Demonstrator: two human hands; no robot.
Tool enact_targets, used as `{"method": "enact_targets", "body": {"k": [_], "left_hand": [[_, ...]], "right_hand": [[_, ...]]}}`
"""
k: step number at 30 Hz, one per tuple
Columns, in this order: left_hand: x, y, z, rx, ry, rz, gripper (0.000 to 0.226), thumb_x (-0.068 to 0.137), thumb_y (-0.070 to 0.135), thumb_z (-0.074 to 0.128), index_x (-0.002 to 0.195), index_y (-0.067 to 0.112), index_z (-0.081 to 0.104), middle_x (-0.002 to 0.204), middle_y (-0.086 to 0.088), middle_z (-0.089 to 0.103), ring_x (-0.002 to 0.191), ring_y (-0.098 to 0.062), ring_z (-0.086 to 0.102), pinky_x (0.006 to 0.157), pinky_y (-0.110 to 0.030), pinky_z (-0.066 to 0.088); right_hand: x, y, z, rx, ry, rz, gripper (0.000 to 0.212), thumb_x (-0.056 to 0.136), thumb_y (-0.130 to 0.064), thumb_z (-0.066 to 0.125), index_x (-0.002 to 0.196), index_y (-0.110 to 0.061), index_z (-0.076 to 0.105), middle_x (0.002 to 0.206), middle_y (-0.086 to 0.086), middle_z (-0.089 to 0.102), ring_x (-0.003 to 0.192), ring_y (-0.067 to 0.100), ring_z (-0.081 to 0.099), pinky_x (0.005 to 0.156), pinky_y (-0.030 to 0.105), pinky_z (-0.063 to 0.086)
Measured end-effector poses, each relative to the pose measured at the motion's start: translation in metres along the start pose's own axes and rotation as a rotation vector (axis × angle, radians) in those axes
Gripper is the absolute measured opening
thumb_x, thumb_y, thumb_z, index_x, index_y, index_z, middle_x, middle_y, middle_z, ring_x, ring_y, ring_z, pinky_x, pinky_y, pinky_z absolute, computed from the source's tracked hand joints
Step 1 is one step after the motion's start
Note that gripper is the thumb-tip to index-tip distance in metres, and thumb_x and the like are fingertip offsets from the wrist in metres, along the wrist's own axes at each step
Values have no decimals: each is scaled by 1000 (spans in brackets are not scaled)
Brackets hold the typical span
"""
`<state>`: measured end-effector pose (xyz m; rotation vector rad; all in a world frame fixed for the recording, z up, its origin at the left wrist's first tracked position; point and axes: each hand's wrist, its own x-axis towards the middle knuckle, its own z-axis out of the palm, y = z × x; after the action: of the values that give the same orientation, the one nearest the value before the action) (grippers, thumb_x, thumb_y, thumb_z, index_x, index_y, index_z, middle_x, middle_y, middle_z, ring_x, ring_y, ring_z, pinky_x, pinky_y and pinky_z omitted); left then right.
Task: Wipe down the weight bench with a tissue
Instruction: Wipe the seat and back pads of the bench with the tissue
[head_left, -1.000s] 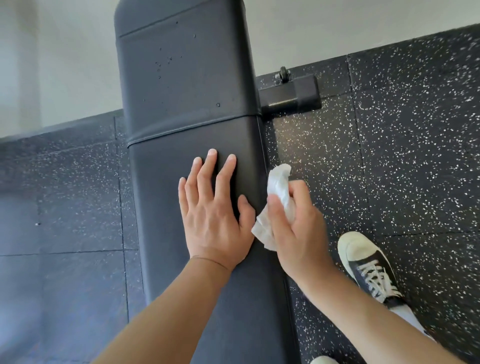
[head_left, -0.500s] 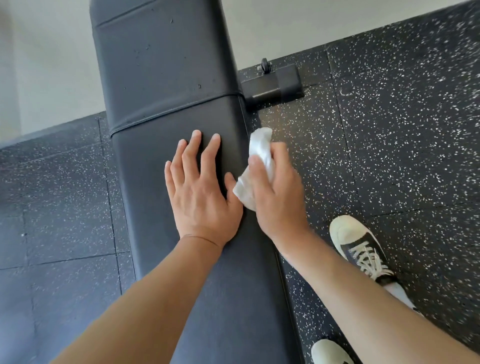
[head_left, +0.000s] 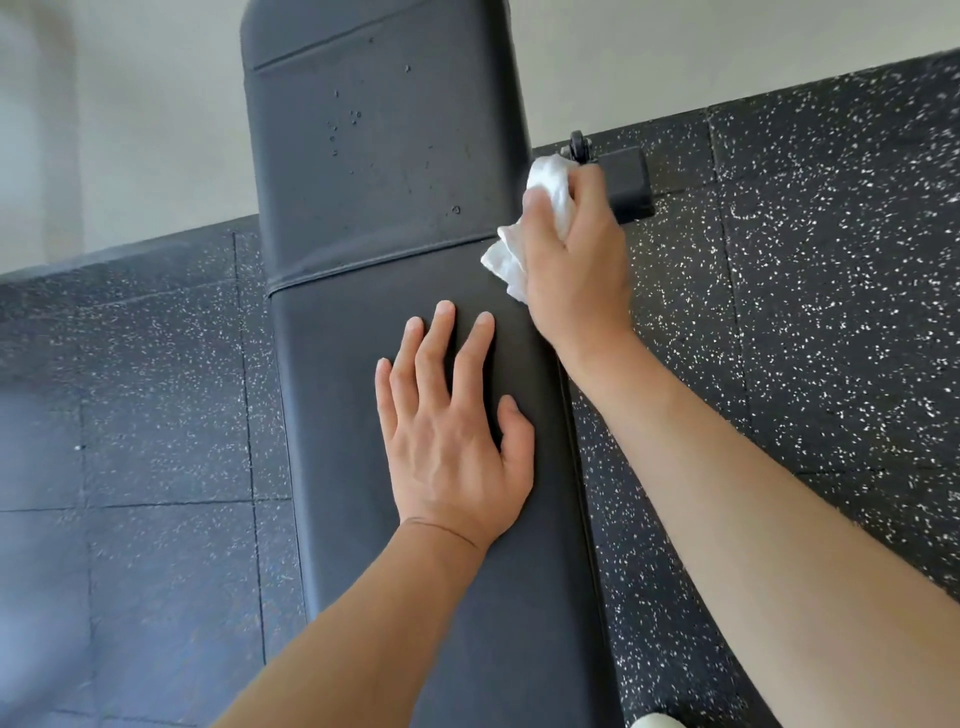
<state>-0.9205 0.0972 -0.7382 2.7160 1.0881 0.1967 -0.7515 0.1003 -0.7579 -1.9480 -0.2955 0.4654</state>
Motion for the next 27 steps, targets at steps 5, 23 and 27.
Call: {"method": "enact_targets", "body": {"k": [5,23,27], "left_hand": [[-1,-2,0,1,-3,-2,65,90,33,47,155,23,44,165,-4,34,155,-30,24,124,-57,19],[-11,-1,2,-27,30,-6,57,101,35,42,158,28,40,169,1,29,157,-24,19,127,-47,15],[-52,15,2,-74,60,-158,58,102,22,38,159,25,38,170,-1,26,158,-23,16,127,-45,14]], "right_hand": [[-42,9,-19,2,-51,-16,18,104,-36,51,100,-19,47,79,-4,60,75,22,58,69,43,48],[-116,38,-35,28,4,-6,20,101,-39,52,109,-21,52,91,1,65,86,29,62,74,40,48],[-175,61,-54,36,-18,-47,17,102,-39,51,97,-28,40,79,-5,57,76,27,56,66,37,39]]}}
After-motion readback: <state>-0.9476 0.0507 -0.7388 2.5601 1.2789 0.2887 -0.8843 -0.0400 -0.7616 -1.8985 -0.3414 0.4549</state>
